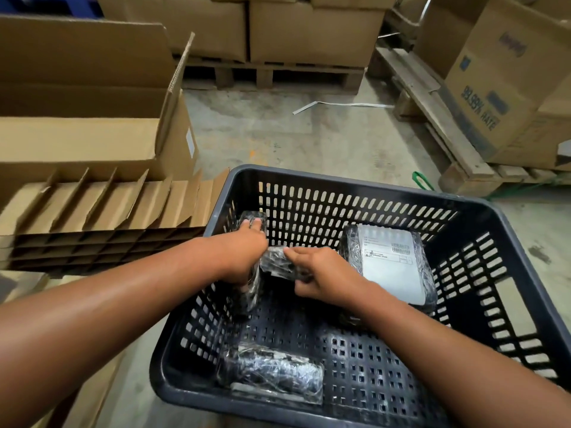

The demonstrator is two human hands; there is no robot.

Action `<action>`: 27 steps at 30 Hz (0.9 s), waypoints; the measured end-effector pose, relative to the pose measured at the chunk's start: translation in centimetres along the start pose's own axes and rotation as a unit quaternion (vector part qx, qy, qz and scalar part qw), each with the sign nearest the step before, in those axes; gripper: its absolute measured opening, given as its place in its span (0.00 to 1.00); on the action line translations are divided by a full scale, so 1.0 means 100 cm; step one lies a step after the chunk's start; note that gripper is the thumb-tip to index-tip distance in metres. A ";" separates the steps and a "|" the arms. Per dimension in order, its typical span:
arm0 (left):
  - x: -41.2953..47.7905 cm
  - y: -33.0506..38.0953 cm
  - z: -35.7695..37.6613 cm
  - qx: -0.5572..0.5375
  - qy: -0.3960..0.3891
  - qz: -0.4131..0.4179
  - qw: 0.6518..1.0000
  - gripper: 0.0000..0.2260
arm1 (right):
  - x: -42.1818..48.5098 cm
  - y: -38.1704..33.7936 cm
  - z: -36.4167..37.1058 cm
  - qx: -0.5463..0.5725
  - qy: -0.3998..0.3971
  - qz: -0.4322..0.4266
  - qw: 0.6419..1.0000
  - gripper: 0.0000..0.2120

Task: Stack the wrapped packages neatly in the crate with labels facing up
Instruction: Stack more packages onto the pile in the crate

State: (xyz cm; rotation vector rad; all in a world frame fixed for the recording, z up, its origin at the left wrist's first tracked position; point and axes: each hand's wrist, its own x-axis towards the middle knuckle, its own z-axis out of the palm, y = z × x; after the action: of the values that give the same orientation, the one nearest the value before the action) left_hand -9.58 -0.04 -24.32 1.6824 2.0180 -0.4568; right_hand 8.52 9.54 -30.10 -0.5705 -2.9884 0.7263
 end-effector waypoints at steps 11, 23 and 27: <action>-0.012 -0.007 -0.006 -0.232 0.153 0.096 0.956 0.54 | -0.008 0.028 -0.077 0.372 0.088 0.125 0.916 0.24; -0.010 0.009 -0.014 -0.482 0.154 0.232 0.831 0.45 | -0.038 0.034 -0.109 0.562 0.198 0.109 0.795 0.18; -0.007 0.003 0.001 -0.526 0.186 0.152 0.816 0.43 | -0.047 0.026 -0.105 0.381 0.136 0.133 0.905 0.50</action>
State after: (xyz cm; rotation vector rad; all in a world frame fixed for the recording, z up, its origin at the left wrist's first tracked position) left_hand -9.13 -0.56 -24.00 1.3119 1.6127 1.0119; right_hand 14.78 14.66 -21.53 -0.9091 -2.1277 1.5580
